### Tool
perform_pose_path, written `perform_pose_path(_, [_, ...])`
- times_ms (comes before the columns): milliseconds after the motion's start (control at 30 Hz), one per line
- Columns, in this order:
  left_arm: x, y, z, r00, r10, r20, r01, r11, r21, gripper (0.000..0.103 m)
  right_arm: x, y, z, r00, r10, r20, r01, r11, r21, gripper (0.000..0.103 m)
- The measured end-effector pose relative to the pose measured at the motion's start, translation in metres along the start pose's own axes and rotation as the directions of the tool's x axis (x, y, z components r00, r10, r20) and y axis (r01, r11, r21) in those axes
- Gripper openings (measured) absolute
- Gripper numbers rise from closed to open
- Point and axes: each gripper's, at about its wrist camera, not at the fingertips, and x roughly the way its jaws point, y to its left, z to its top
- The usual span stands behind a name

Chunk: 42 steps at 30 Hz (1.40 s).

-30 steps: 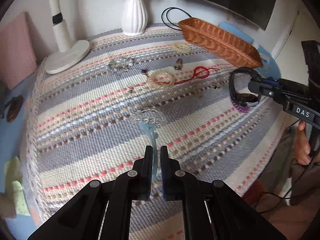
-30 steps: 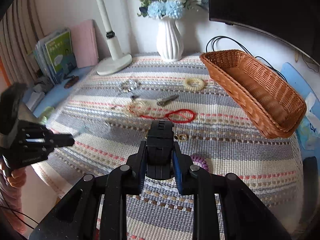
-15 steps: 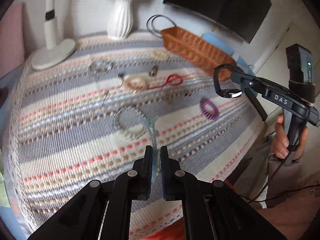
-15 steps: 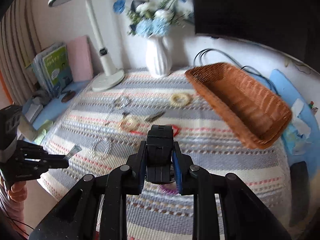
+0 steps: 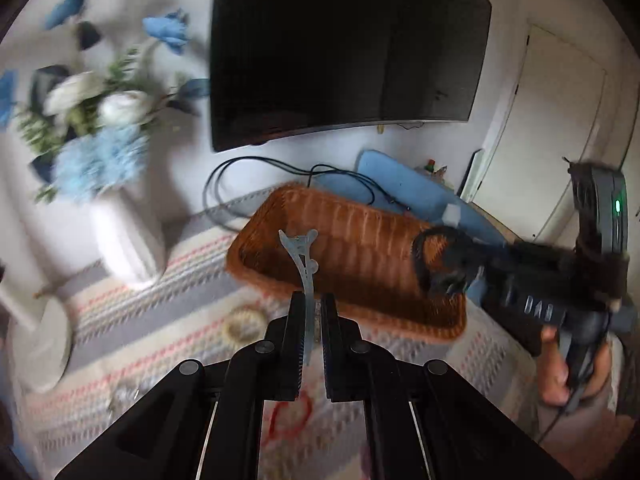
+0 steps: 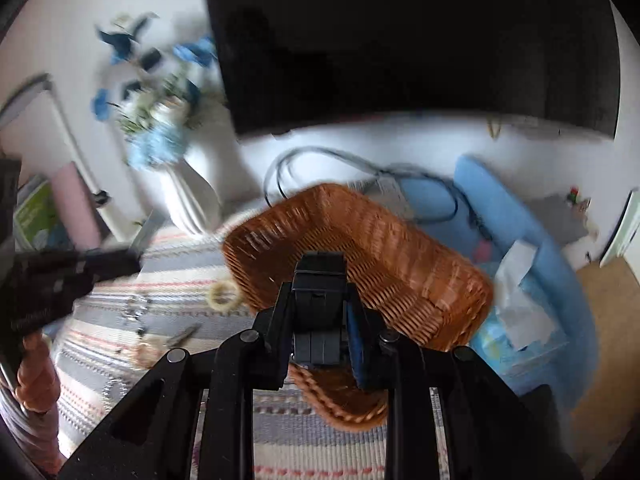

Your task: Organize jewelry

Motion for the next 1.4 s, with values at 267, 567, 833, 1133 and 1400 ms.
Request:
perform_pose_path(267, [0.102, -0.006, 0.015, 0.993, -0.016, -0.119, 0.02, 0.999, 0.032, 0.007, 0.057, -0.007, -0.019, 0.993, 0.051, -0.105, -0.052, 0.999, -0.003, 0.027])
perform_pose_path(567, [0.145, -0.016, 0.006, 0.984, -0.028, -0.175, 0.038, 0.998, 0.058, 0.007, 0.069, -0.015, -0.029, 0.993, 0.024, -0.117, -0.027, 0.999, -0.022, 0.027])
perform_pose_path(833, [0.149, -0.02, 0.006, 0.986, -0.024, -0.168, 0.035, 0.997, 0.063, 0.008, 0.071, -0.025, -0.027, 0.993, 0.034, -0.115, -0.034, 0.999, 0.009, 0.027])
perform_pose_path(1133, [0.115, -0.011, 0.005, 0.994, -0.027, -0.102, 0.032, 0.998, 0.051, 0.04, 0.039, -0.074, -0.021, 0.995, -0.096, -0.041, 0.101, 0.984, 0.145, 0.036])
perform_pose_path(1400, [0.049, -0.021, -0.009, 0.991, 0.124, 0.04, -0.126, 0.991, 0.043, 0.04, 0.009, -0.049, -0.02, 0.998, -0.065, -0.013, 0.066, 0.992, 0.112, 0.036])
